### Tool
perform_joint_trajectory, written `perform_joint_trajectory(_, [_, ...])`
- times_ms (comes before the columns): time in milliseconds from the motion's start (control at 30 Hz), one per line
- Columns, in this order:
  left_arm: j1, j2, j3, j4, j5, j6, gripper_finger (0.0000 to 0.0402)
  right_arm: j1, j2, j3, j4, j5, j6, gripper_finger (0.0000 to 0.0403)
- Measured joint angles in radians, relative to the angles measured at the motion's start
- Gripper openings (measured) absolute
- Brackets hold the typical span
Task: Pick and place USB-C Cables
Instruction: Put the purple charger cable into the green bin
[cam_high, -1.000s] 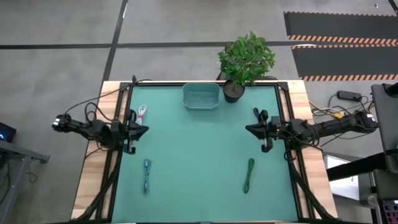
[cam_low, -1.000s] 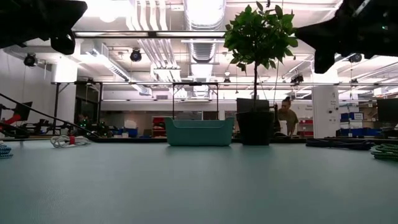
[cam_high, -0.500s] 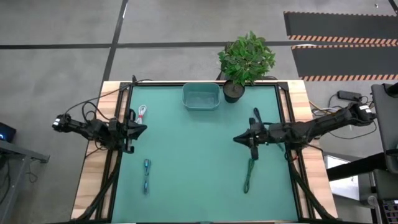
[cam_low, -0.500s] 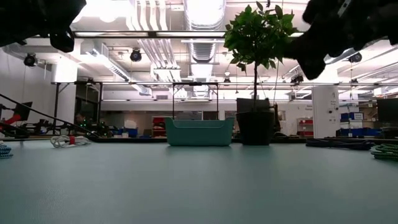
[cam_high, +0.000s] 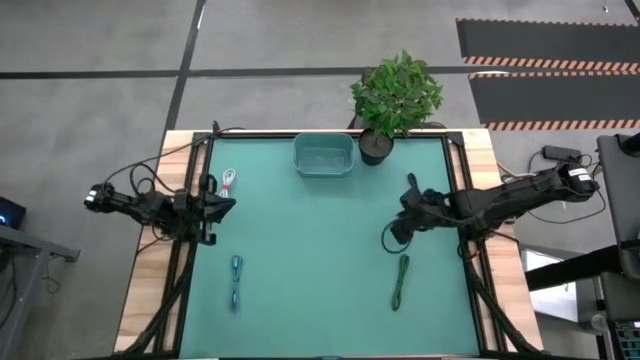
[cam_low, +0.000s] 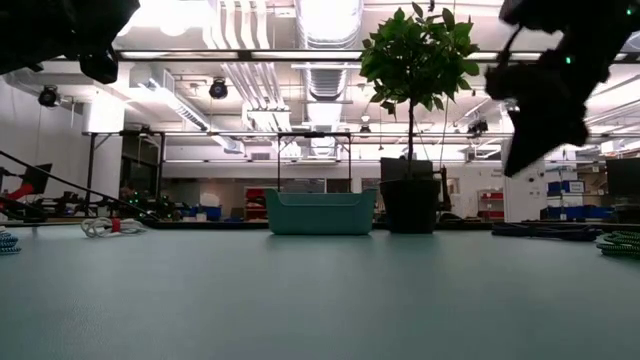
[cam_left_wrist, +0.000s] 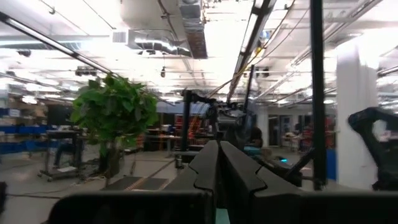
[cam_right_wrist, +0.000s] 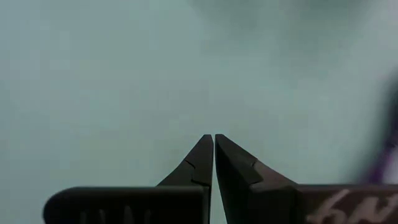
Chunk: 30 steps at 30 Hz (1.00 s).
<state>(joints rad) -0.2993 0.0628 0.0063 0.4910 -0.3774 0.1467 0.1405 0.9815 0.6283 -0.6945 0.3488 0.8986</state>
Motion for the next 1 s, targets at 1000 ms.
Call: perform_joint_trajectory(1000, [0.000, -0.002, 0.000, 0.009, -0.051, 0.077, 0.0000, -0.416, 0.023, -0.038, -0.085, -0.038, -0.013, 0.0061])
